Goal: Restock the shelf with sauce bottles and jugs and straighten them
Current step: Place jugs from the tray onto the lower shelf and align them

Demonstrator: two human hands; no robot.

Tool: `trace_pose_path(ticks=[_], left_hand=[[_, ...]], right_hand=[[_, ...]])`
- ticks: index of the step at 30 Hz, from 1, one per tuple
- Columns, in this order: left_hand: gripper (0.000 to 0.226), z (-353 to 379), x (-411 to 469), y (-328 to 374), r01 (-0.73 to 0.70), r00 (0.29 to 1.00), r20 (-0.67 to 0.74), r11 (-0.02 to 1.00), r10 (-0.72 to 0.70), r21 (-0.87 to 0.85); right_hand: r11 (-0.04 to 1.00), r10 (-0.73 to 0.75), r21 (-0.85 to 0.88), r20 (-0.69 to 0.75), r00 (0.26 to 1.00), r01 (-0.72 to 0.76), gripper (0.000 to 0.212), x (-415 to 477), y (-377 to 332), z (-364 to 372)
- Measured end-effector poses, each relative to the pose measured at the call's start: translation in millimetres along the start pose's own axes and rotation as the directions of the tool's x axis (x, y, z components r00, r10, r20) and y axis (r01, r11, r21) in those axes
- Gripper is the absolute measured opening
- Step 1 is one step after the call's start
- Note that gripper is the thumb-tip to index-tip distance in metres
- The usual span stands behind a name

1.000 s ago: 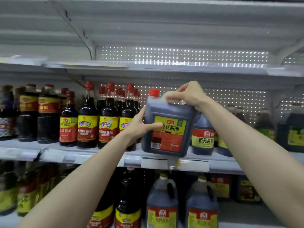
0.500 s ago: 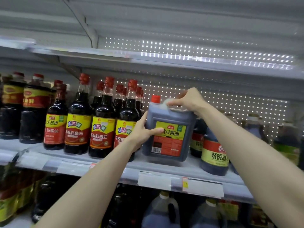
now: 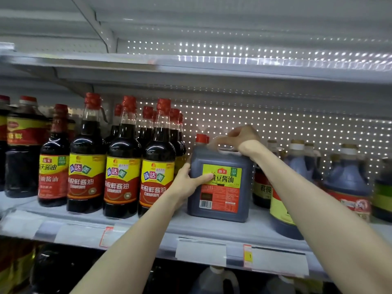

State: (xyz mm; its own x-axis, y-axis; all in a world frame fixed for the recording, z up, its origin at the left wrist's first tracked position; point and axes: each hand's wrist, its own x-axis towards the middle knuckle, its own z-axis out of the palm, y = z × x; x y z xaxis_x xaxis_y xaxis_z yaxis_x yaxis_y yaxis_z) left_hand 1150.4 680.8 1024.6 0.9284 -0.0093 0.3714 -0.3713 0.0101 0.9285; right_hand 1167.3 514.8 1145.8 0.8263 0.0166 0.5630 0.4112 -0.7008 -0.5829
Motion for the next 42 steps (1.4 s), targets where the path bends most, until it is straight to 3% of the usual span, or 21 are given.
trace_pose_path(ticks=[4, 6, 8, 10, 14, 23, 28, 32, 42], left_hand=[[0.046, 3, 3, -7, 0.002, 1.0, -0.006, 1.0, -0.002, -0.02], [0.045, 5, 2, -13, -0.005, 1.0, -0.013, 0.999, 0.005, -0.033], [0.047, 8, 1, -17, -0.01, 1.0, -0.019, 0.999, 0.01, -0.052], [0.054, 11, 0, -19, -0.019, 1.0, -0.023, 0.997, 0.018, -0.069], [0.063, 15, -8, -26, -0.004, 1.0, -0.014, 0.999, 0.003, -0.042], [0.081, 17, -1, -35, 0.006, 1.0, -0.022, 0.999, -0.006, -0.038], [0.084, 19, 5, -39, 0.037, 0.999, -0.034, 0.999, -0.036, 0.018], [0.089, 17, 14, -41, 0.047, 0.998, -0.047, 0.996, -0.043, 0.077], [0.085, 18, 34, -38, 0.075, 0.997, -0.036, 0.989, -0.071, 0.128]], right_hand=[[0.995, -0.017, 0.103, -0.015, 1.0, 0.019, 0.043, 1, 17, 8], [0.972, -0.017, 0.233, -0.036, 0.999, 0.024, 0.056, -11, 31, 14], [0.921, 0.017, 0.39, -0.055, 0.998, 0.006, 0.064, -34, 45, 23], [0.842, 0.069, 0.537, 0.0, 0.998, -0.059, 0.054, -55, 60, 36], [0.728, 0.178, 0.662, 0.072, 0.981, -0.18, 0.067, -80, 83, 60], [0.688, 0.197, 0.697, 0.085, 0.977, -0.2, 0.07, -78, 93, 67], [0.695, 0.195, 0.687, 0.101, 0.976, -0.21, 0.056, -69, 99, 69], [0.699, 0.233, 0.668, 0.122, 0.965, -0.254, 0.075, -58, 103, 75], [0.708, 0.318, 0.622, 0.14, 0.938, -0.333, 0.082, -39, 107, 77]])
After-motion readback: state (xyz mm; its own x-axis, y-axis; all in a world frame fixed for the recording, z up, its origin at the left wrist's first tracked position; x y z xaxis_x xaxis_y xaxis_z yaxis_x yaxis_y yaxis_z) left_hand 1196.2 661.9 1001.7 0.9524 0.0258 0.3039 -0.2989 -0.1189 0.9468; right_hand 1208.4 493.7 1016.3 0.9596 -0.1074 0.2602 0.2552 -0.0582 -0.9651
